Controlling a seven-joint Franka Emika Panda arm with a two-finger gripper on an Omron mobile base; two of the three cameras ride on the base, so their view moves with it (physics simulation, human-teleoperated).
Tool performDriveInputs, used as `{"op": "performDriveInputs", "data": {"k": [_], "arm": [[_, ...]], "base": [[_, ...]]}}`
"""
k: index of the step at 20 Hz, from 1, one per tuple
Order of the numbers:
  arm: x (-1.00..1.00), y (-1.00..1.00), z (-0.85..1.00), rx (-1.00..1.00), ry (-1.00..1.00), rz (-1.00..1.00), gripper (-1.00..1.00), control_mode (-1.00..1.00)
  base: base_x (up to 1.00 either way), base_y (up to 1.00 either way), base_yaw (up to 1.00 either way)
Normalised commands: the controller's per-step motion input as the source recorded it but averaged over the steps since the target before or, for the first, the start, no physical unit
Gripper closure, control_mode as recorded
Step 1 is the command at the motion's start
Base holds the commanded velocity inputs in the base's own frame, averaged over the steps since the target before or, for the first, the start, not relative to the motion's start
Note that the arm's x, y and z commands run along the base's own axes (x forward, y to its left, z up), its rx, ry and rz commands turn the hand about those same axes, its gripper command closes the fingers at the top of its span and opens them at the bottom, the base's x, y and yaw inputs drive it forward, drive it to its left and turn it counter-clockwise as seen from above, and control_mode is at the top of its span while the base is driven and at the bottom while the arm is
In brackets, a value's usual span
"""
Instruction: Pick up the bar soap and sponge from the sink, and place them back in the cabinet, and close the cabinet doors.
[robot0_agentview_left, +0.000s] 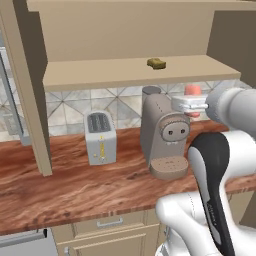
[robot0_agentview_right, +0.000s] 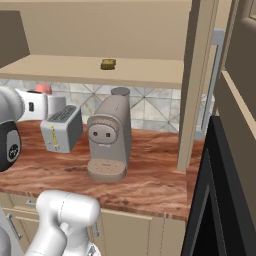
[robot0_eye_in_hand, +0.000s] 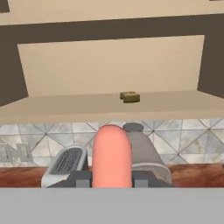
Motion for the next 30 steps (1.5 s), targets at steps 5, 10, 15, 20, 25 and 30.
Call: {"op": "performDriveInputs", "data": {"k": [5,10,15,20,25,30], "arm": [[0.09,0.02,0.15,0.0,-0.1,0.0,1.0,-1.0],[0.19,0.03,0.23,0.0,-0.02,0.0,1.0,-1.0],[0.23,0.08,0.32,0.0,0.0,0.0,1.0,-1.0],[0.22,0.11,0.21,0.0,0.06,0.0,1.0,-1.0],[0.34,0.17,0.05,0.0,0.09,0.0,1.0,-1.0],[0.44,0.11,0.0,0.0,0.06,0.0,1.0,-1.0]], "base": [[0.0,0.0,0.0],[0.0,0.0,0.0],[0.0,0.0,0.0],[0.0,0.0,0.0],[0.0,0.0,0.0],[0.0,0.0,0.0]]}}
